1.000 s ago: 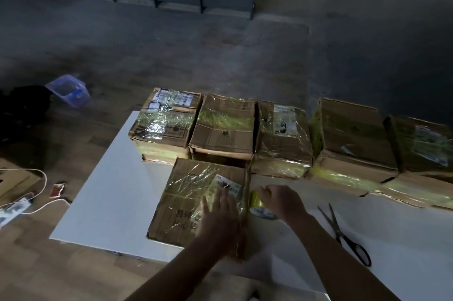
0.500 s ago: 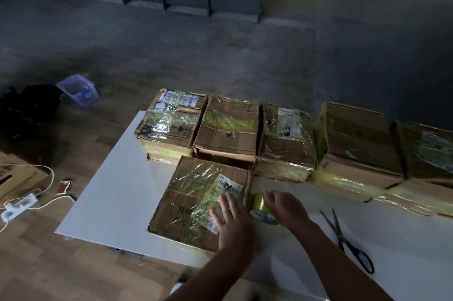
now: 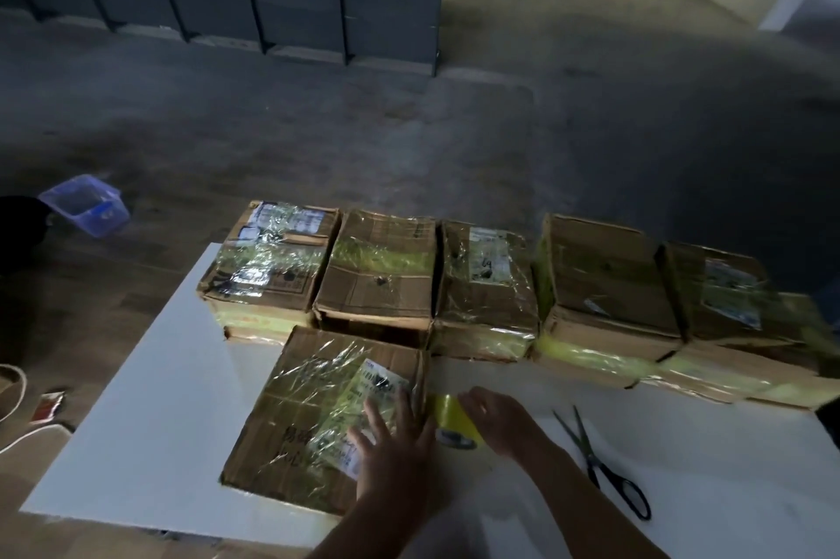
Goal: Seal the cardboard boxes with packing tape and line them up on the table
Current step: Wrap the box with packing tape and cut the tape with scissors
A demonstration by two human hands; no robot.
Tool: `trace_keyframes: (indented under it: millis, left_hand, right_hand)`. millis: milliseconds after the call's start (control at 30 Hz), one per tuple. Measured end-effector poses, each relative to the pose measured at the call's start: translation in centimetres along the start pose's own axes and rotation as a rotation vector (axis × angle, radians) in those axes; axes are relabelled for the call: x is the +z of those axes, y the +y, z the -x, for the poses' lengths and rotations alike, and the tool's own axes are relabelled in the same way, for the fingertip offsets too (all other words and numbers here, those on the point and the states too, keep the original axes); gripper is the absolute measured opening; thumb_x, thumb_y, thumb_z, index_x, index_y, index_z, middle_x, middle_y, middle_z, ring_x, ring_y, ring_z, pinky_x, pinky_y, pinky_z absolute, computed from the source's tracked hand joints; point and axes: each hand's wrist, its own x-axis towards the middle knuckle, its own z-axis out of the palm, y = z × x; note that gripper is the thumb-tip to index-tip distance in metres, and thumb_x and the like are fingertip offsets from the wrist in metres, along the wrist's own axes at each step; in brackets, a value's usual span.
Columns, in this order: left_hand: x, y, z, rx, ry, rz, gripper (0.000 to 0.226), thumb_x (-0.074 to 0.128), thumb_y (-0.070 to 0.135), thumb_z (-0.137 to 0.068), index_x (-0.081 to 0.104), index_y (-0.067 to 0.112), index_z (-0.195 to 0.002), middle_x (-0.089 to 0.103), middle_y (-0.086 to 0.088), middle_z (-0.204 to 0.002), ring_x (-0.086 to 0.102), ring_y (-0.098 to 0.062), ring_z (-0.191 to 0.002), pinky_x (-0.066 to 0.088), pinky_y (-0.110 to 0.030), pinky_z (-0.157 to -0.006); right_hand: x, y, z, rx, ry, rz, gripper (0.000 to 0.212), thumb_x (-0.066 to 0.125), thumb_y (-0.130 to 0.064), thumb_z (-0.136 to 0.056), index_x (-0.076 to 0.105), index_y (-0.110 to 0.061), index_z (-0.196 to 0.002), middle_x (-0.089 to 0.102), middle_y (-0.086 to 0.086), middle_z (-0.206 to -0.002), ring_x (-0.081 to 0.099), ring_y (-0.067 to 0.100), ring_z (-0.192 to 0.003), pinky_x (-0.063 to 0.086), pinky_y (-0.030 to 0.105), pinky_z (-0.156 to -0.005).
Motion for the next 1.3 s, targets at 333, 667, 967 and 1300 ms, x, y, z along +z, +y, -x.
trace_keyframes:
  millis: [333,667,967,1300]
  left_hand:
    - [-2.2,4.2,-1.2,0.313,0.11,-0.092,0.052,0.033,0.017,-0.081,0.064,0.006,-0.121,0.049,-0.029,-0.136,0.037,-0.048,-0.132,0.04,-0.071,-0.094]
    - [-1.7,11.2,-1.7,0.517,0.066,0.019,0.059,0.04,0.021,-0.098,0.016,0.013,-0.151,0.0,-0.009,-0.161,-0.006,-0.03,-0.148,0.008,-0.048,-0.119]
    - [-1.0,13.2,-2.3,0.506,0.053,0.09,0.056,0.041,0.016,-0.098,0.022,0.012,-0.15,0.01,-0.01,-0.161,0.003,-0.026,-0.149,0.012,-0.04,-0.119]
    - [-0.7,12.7,-2.5,0.46,0.11,0.263,0.048,0.043,0.015,-0.094,0.038,0.013,-0.142,0.033,-0.006,-0.149,0.032,-0.019,-0.136,0.034,-0.029,-0.106]
  right_hand:
    - [-1.0,3.9,3.1,0.083,0.122,0.047,0.031,0.041,-0.033,-0.099,0.06,-0.016,-0.115,0.064,0.005,-0.113,0.059,0.019,-0.103,0.045,0.028,-0.084]
    - [-0.7,12.2,8.4,0.505,0.266,0.246,0.039,0.044,-0.028,-0.095,0.048,-0.021,-0.133,0.048,0.004,-0.127,0.05,0.022,-0.118,0.043,0.033,-0.097]
    - [-0.5,14.0,7.7,0.592,0.333,0.227,0.034,0.048,-0.029,-0.096,0.049,-0.019,-0.129,0.044,0.005,-0.127,0.05,0.022,-0.115,0.046,0.031,-0.093]
    - [0.2,15.1,8.5,0.601,0.288,0.328,0.037,0.046,-0.036,-0.096,0.042,-0.024,-0.131,0.044,0.007,-0.125,0.049,0.021,-0.111,0.045,0.03,-0.09]
